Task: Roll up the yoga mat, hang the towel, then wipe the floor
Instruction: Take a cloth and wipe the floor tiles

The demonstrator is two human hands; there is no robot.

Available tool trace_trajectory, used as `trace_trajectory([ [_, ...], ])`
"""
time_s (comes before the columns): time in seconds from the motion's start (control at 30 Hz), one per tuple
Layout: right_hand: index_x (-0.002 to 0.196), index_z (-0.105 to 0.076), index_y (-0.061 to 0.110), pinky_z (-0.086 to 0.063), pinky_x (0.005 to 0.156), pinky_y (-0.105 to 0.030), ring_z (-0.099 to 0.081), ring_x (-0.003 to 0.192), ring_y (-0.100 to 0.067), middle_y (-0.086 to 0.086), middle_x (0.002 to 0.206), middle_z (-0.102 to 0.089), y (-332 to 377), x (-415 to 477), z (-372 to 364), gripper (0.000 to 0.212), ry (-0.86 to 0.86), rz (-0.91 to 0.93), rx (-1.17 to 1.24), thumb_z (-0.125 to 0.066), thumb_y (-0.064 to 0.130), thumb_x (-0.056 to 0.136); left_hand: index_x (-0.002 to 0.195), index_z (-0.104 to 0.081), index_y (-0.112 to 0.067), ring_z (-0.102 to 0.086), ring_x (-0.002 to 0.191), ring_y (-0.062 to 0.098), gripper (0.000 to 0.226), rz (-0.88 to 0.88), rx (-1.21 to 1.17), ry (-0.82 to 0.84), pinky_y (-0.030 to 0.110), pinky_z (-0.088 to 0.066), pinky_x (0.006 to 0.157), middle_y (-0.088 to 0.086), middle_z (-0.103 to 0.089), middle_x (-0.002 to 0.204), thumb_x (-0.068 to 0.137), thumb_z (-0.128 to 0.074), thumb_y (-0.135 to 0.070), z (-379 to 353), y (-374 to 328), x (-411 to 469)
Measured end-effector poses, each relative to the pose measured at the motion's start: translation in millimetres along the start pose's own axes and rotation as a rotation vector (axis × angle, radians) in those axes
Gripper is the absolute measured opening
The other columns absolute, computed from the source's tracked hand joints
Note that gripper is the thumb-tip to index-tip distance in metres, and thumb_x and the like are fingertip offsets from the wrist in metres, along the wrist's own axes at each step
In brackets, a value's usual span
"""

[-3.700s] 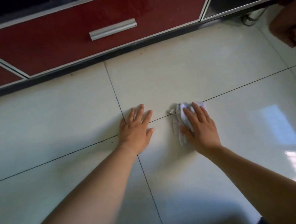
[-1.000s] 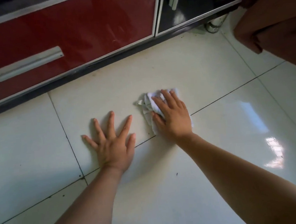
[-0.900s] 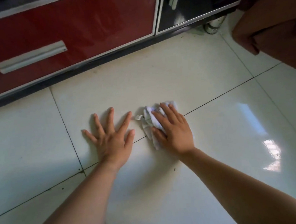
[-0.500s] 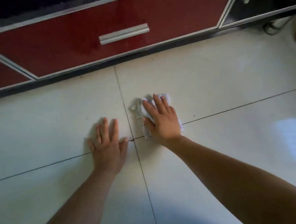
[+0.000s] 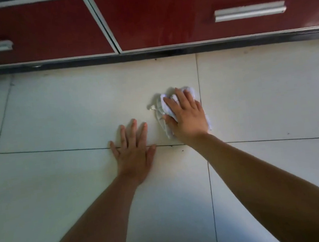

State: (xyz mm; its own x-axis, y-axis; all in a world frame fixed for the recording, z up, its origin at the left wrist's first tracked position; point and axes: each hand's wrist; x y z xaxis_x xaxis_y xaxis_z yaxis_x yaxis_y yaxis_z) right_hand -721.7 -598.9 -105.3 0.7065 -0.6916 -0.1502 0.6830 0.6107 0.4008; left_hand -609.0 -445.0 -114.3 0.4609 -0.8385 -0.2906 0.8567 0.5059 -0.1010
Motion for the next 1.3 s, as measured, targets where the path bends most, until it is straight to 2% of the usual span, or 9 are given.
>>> trace_trajectory([
  [0.13, 0.146, -0.021, 0.033, -0.012, 0.114, -0.038, -0.002, 0.145, -0.024, -0.003, 0.157, -0.010, 1, -5, -8, 0.051, 0.010, 0.020, -0.003, -0.026, 0.046, 0.096, 0.147, 0.008, -0.035, 0.016, 0.143, 0.027, 0.077, 0.029, -0.015, 0.110, 0.064, -0.003, 0.107, -0.006, 0.018, 0.156, 0.076, 0.003, -0.062, 4, 4, 1],
  [0.2, 0.144, -0.027, 0.032, -0.021, 0.111, -0.039, -0.013, 0.144, -0.026, -0.005, 0.156, -0.018, -3, -25, -9, 0.051, 0.011, 0.070, 0.005, -0.029, 0.046, 0.095, 0.146, 0.012, -0.036, 0.021, 0.142, 0.026, 0.071, 0.025, -0.034, 0.143, 0.063, 0.000, 0.108, -0.008, 0.024, 0.154, 0.083, -0.005, -0.063, 8, 5, 1],
  [0.3, 0.141, -0.034, 0.030, -0.032, 0.105, -0.042, -0.026, 0.140, -0.029, -0.008, 0.151, -0.031, -12, -66, -13, 0.051, -0.024, 0.084, 0.008, -0.033, 0.046, 0.093, 0.147, 0.008, -0.035, 0.022, 0.142, 0.024, 0.064, 0.036, -0.089, 0.147, 0.062, 0.002, 0.110, -0.009, 0.022, 0.155, 0.095, -0.026, -0.051, 11, 3, 0],
  [0.43, 0.142, -0.033, 0.030, -0.030, 0.107, -0.043, -0.020, 0.142, -0.026, -0.007, 0.152, -0.029, -7, -93, -19, 0.054, -0.045, 0.000, -0.007, -0.029, 0.049, 0.092, 0.148, -0.004, -0.035, 0.007, 0.145, 0.022, 0.066, 0.019, -0.121, -0.021, 0.060, 0.000, 0.110, -0.002, 0.009, 0.158, 0.087, -0.014, -0.058, 8, 6, -11],
  [0.53, 0.144, -0.028, 0.032, -0.020, 0.112, -0.041, -0.010, 0.144, -0.027, -0.005, 0.155, -0.020, 9, -81, -20, 0.060, 0.001, -0.022, 0.009, -0.021, 0.055, 0.089, 0.149, 0.000, -0.030, 0.009, 0.144, 0.024, 0.068, 0.234, -0.151, -0.026, 0.059, 0.002, 0.110, 0.001, 0.012, 0.158, 0.092, -0.028, -0.055, 3, 22, -32],
  [0.77, 0.145, -0.019, 0.038, -0.005, 0.114, -0.034, 0.004, 0.145, -0.020, 0.002, 0.158, -0.003, 87, -38, -40, 0.053, 0.204, 0.242, 0.002, -0.028, 0.051, 0.095, 0.147, 0.007, -0.038, 0.013, 0.144, 0.024, 0.068, 0.487, -0.195, 0.083, 0.060, -0.007, 0.110, -0.004, 0.019, 0.156, 0.092, -0.029, -0.057, 3, 70, -86],
  [0.9, 0.143, -0.028, 0.035, -0.016, 0.112, -0.039, -0.010, 0.144, -0.026, -0.003, 0.156, -0.016, 94, -56, -50, 0.061, 0.184, 0.341, -0.023, -0.014, 0.056, 0.088, 0.146, 0.015, -0.032, 0.017, 0.143, 0.024, 0.079, 0.585, -0.196, 0.115, 0.061, -0.006, 0.110, -0.004, 0.024, 0.155, 0.088, -0.027, -0.064, 2, 86, -96],
  [1.1, 0.143, -0.032, 0.029, -0.025, 0.109, -0.044, -0.019, 0.141, -0.033, -0.011, 0.153, -0.025, 104, -45, -59, 0.060, 0.132, 0.259, -0.056, -0.020, 0.051, 0.089, 0.143, 0.024, -0.030, 0.028, 0.140, 0.024, 0.084, 0.573, -0.244, 0.237, 0.064, 0.001, 0.108, -0.004, 0.035, 0.150, 0.087, -0.027, -0.066, 5, 94, -88],
  [1.3, 0.147, -0.016, 0.031, -0.010, 0.114, -0.040, 0.002, 0.144, -0.028, -0.006, 0.157, -0.005, 142, -19, -68, 0.056, 0.174, 0.238, -0.071, -0.022, 0.050, 0.095, 0.142, 0.027, -0.029, 0.029, 0.139, 0.025, 0.083, 0.549, -0.204, 0.238, 0.065, 0.001, 0.107, -0.003, 0.037, 0.149, 0.087, -0.023, -0.067, 2, 97, -89],
])
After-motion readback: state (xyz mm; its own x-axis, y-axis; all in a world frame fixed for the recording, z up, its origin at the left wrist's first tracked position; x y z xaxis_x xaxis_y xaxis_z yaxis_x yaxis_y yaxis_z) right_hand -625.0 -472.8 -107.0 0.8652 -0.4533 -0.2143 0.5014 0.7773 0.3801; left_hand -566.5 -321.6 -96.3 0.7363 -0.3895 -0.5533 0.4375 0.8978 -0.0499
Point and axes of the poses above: each hand's wrist, its own x-axis towards the middle knuckle, its own z-axis out of the back of the hand, y = z × x
